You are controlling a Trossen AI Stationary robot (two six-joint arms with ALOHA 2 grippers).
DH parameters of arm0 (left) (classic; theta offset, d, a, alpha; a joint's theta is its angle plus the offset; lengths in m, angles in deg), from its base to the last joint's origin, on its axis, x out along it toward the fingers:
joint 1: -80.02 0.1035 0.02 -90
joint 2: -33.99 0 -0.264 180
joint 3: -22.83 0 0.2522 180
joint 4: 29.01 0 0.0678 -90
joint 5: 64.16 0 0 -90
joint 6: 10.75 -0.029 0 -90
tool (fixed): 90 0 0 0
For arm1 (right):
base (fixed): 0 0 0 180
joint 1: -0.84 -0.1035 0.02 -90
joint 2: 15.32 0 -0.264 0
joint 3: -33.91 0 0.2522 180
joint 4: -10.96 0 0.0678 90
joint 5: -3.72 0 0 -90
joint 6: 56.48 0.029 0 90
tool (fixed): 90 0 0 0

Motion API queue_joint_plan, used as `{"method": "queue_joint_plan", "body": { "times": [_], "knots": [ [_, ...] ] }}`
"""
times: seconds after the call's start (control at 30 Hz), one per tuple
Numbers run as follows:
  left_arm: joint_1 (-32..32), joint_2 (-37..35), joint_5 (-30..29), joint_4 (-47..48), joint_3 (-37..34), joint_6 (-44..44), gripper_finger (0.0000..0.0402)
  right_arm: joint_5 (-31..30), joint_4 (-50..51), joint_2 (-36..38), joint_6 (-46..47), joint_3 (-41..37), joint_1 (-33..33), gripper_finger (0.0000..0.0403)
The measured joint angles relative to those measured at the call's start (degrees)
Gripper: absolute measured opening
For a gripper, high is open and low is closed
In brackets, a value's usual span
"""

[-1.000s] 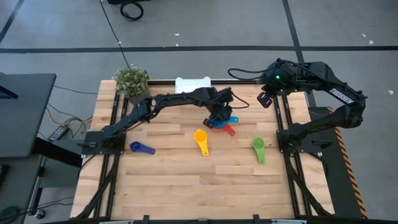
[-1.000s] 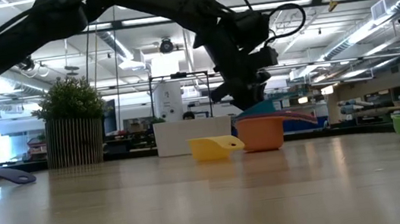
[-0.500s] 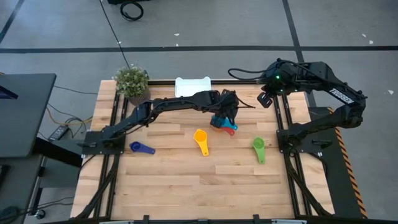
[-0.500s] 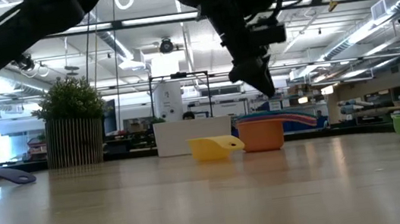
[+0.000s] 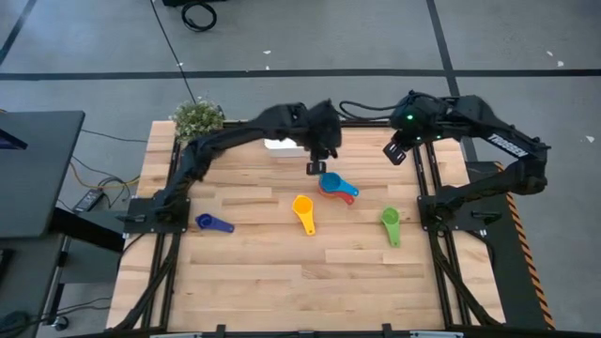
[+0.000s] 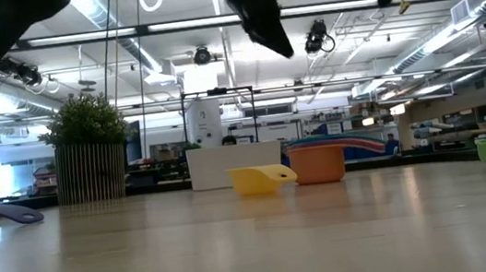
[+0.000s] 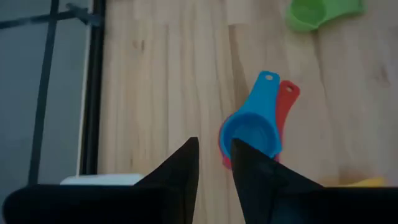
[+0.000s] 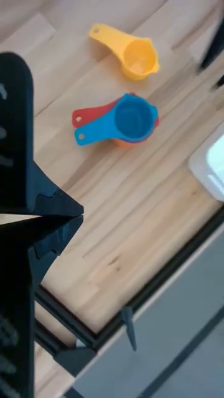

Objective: Nest measuring cups in basket
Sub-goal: Stack the light blue measuring cup on top of the red measuring cup

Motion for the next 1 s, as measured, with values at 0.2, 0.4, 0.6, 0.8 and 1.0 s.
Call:
{"method": "queue_joint_plan", "body": {
  "times": [0.2,0.4,0.6,0.8,1.0],
  "knots": [
    [0.71,-4.68,2.83,3.64,0.03,3.89,0.0100,5.68,-7.83,0.00,-0.17,-10.53,1.22,0.0012],
    [0.61,-5.03,6.15,12.16,-0.04,5.62,0.0100,10.62,-19.19,-0.03,-0.17,-21.23,1.23,0.0012],
    [0.94,-5.48,6.45,15.11,-0.04,9.17,0.0100,13.42,-29.51,-0.07,0.58,-29.58,1.23,0.0012],
    [1.38,-6.25,6.35,16.18,0.00,9.28,0.0100,11.37,-37.49,-0.07,4.89,-37.38,1.23,0.0012],
    [1.81,-6.59,6.47,16.43,0.00,9.26,0.0100,9.97,-44.78,-0.39,7.22,-44.52,1.06,0.0012]
  ]
}}
